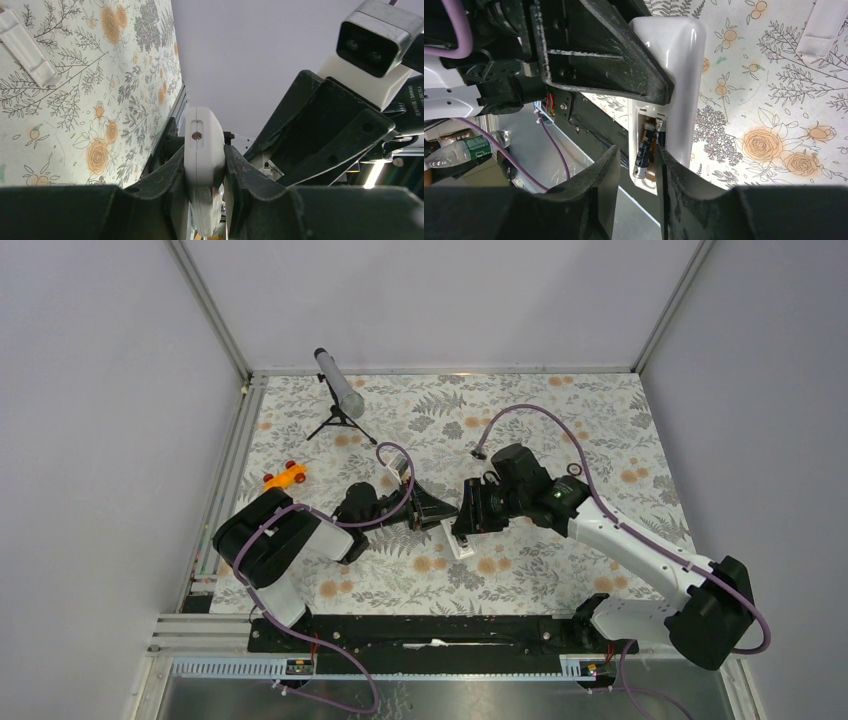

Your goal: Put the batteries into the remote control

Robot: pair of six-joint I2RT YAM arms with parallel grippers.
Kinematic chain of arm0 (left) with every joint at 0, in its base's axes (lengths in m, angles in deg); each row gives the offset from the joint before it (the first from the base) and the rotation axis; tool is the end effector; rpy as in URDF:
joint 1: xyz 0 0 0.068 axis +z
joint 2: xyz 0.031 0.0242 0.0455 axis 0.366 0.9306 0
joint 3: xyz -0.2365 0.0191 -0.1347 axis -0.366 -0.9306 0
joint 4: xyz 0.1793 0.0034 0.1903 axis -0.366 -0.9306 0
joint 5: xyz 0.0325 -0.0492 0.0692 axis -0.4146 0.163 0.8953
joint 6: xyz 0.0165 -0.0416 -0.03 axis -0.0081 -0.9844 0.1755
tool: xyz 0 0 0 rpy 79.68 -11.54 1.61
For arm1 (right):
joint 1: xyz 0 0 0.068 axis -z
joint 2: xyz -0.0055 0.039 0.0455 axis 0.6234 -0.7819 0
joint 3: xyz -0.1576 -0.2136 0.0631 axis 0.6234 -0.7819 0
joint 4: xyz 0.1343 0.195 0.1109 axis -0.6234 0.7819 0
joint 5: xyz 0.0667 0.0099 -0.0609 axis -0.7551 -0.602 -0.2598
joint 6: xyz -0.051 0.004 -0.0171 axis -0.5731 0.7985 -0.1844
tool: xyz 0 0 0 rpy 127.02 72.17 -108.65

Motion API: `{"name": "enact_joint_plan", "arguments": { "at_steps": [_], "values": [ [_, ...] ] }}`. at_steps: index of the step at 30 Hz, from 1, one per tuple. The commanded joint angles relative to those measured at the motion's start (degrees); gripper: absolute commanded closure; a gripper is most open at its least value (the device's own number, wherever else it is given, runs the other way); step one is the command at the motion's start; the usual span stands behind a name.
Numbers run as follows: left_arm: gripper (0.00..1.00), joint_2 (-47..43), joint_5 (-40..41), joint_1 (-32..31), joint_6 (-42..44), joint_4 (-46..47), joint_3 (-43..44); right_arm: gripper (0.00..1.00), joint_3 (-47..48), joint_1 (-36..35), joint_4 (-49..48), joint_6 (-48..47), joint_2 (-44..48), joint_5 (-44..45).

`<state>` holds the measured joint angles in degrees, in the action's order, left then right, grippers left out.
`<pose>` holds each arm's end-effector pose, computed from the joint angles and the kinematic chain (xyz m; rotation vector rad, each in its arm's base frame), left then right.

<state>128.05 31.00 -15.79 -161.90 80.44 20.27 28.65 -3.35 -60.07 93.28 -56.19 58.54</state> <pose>0.2161 -0.1905 0.1579 -0.2197 2.0532 -2.0027 0.1860 0.1837 0.2828 -0.3916 2.4722 1.0267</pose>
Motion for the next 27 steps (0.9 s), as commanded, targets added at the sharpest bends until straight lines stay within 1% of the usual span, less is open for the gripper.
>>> {"name": "enact_joint_plan", "arguments": {
  "at_steps": [1, 6, 8, 11, 13, 16, 20, 23, 27],
  "values": [
    [1.00, -0.4, -0.3, -0.3, -1.7, 6.0, 1.9, 0.57, 3.3, -0.4, -1.3, 1.9, 4.0, 1.6],
    [1.00, 0.2, 0.0, -0.2, -4.1, 7.9, 2.0, 0.43, 2.8, -0.3, -2.3, 4.4, 8.2, 3.9],
    [1.00, 0.0, 0.3, -0.2, -5.0, 8.0, 2.0, 0.35, 1.3, -0.3, -2.0, 5.5, 11.0, 5.1],
    [1.00, -0.5, 0.7, -0.2, -6.4, 8.3, 1.9, 0.21, -3.9, -0.3, -4.0, 6.6, 16.8, 8.0],
    [1.00, -0.8, 0.8, -0.2, -7.8, 8.7, 1.9, 0.14, -8.3, -0.3, -6.4, 8.0, 20.0, 9.1],
    [1.00, -1.1, 1.1, -0.2, -10.1, 9.8, 1.8, 0.12, -12.8, -0.3, -11.7, 11.6, 22.7, 6.9],
    [1.00, -1.6, 0.6, -0.2, -11.9, 10.1, 2.2, 0.12, -16.3, -0.3, -16.2, 15.1, 22.4, 3.0],
    [1.00, -1.8, 0.5, -0.2, -12.9, 10.1, 2.3, 0.12, -18.7, -0.4, -22.2, 16.9, 23.3, -0.1],
    [1.00, -1.7, 0.5, -0.2, -13.8, 10.5, 2.3, 0.14, -21.6, -0.3, -28.3, 20.0, 25.2, -0.1]
  ]
}}
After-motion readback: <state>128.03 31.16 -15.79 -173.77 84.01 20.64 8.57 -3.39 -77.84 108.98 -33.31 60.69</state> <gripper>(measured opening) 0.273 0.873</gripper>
